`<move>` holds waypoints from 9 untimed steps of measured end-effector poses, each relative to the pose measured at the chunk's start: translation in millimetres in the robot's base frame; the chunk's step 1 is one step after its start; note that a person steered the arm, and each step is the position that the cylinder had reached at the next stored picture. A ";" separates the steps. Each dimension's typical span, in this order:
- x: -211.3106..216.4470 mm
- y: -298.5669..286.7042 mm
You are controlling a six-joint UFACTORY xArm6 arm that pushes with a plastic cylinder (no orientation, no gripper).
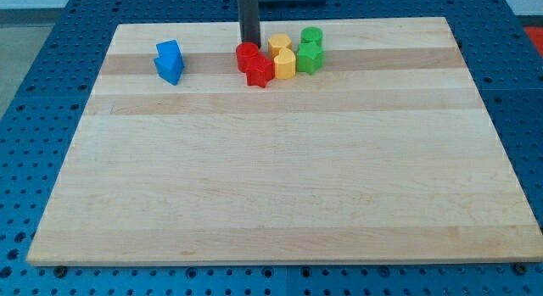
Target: Push red circle and red star down a bit
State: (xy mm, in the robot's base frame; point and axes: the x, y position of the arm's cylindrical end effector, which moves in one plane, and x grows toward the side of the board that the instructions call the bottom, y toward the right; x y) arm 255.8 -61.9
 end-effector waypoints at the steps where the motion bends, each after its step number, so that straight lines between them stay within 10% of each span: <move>1: 0.0 -13.5; 9: 23.5 -14.8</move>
State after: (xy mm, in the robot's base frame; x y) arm 279.3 -76.7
